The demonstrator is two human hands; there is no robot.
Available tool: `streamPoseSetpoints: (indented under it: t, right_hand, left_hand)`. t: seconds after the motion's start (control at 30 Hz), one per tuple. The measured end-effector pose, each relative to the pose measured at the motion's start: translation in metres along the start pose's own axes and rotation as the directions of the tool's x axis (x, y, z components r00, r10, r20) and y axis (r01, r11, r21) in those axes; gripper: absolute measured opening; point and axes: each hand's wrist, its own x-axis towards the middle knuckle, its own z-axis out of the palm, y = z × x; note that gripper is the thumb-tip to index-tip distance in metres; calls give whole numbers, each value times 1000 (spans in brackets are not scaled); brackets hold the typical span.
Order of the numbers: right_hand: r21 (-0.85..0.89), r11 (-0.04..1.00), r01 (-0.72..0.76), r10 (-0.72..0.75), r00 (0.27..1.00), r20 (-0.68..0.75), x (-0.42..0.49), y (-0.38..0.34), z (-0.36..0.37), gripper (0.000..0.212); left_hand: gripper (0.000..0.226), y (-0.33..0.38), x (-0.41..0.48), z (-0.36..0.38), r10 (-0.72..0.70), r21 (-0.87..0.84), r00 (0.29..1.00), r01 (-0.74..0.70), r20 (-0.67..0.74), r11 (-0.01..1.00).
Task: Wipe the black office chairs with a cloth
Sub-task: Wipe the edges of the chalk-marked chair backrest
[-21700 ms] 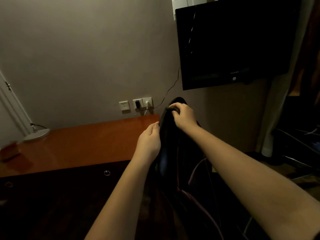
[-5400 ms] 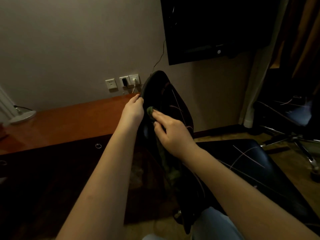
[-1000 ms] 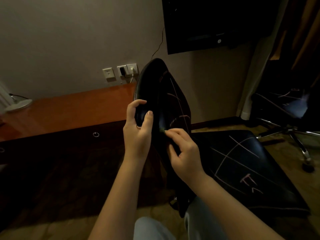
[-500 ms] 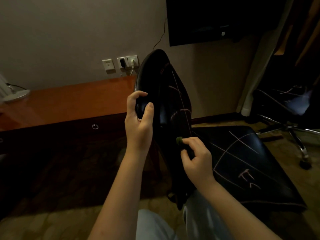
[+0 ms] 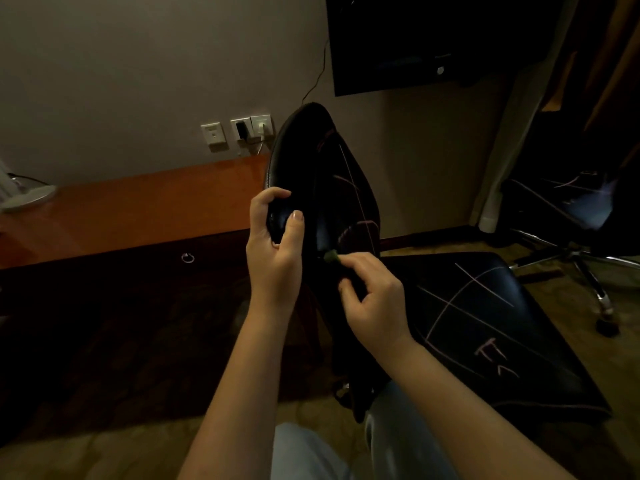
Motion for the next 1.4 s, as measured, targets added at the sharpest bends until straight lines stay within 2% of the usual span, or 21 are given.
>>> streamPoseSetpoints:
  t: [0.33,0.43,0.63,0.8,0.97,1.23,1.33,1.4]
  right_hand:
    - [-37,986,-165,166,986,25,-32,33,-18,27]
    - [-50,988,-149,151,988,37,-18,19,-15,26]
    - [-30,1000,8,-7,998,63,24,-27,1,26]
    - [-56,998,33,-29,997,72,18,-29,2,25]
    - [-76,995,-69,71,997,27,-3,-4,-2,23]
    - [-119,971,-208,216,975,58,-28,16,-16,23]
    - [-120,970,-209,218,973,69,-11,5,-14,21]
    - [-108,981,-160,167,984,63,3,-7,-9,21]
  left_hand:
    - [19,1,-1,0,-20,-18,1000,20,-13,1000]
    - [19,3,0,1,-31,-12,999,31,-17,999]
    - [19,3,1,0,-15,12,1000,16,-20,1000]
    - [20,4,-1,0,-9,16,1000,9,-11,1000]
    - [20,3,-1,1,-38,-8,999,38,-12,999]
    - [20,3,-1,0,-33,-14,999,33,-9,999]
    - [20,2,0,0,-24,-16,1000,24,-14,1000]
    - [19,2,0,0,-16,-16,1000,16,-14,1000]
